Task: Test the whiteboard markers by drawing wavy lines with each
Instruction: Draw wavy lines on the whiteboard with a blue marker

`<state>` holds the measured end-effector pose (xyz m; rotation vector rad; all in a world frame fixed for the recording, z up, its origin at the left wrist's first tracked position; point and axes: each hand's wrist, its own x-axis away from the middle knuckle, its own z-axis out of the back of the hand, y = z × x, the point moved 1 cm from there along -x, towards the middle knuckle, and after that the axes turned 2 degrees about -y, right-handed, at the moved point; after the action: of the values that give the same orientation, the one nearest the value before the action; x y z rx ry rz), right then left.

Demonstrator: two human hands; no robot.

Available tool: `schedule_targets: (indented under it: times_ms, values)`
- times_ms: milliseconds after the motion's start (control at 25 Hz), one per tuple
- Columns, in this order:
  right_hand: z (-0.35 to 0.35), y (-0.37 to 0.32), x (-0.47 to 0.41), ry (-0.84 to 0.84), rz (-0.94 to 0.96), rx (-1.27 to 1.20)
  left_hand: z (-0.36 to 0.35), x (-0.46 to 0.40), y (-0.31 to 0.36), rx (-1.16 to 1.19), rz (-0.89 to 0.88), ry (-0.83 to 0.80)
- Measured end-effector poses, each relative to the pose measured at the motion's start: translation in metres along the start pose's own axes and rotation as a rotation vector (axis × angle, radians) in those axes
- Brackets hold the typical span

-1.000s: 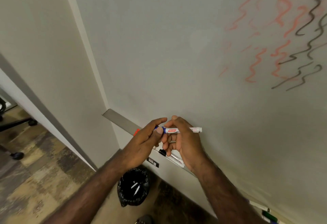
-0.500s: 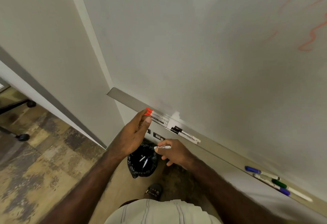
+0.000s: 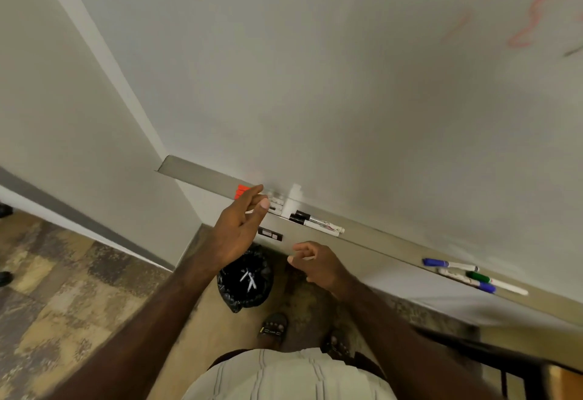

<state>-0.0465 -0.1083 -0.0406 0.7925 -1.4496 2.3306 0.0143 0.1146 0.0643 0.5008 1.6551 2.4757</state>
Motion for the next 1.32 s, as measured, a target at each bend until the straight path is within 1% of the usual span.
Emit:
schedule_targets:
  times_ms: [160, 280, 440, 600, 840, 1000, 1080, 1320]
  values:
    - [0.022, 0.018, 0.019, 0.170, 0.034, -0.066, -0.029, -0.010, 0.011, -0.032, -0.043, -0.096]
    - [0.044, 0.034, 0.036, 0.279, 0.010, -0.131, -0.065, -0.017, 0.025, -0.065, -0.097, -0.184]
    - [0.083, 0.061, 0.061, 0.429, -0.009, -0.215, -0.124, -0.026, 0.046, -0.112, -0.164, -0.292]
    - [0.131, 0.098, 0.085, 0.538, -0.061, -0.271, -0.192, -0.033, 0.071, -0.155, -0.222, -0.400]
    - [0.194, 0.153, 0.115, 0.657, -0.129, -0.347, -0.299, -0.046, 0.094, -0.306, -0.278, -0.502]
    - [0.226, 0.181, 0.126, 0.702, -0.160, -0.398, -0.361, -0.059, 0.089, -0.479, -0.199, -0.588]
    - [0.239, 0.194, 0.127, 0.702, -0.168, -0.412, -0.383, -0.062, 0.085, -0.575, -0.195, -0.606]
    - [0.263, 0.217, 0.133, 0.672, -0.159, -0.405, -0.422, -0.069, 0.082, -0.816, -0.288, -0.581]
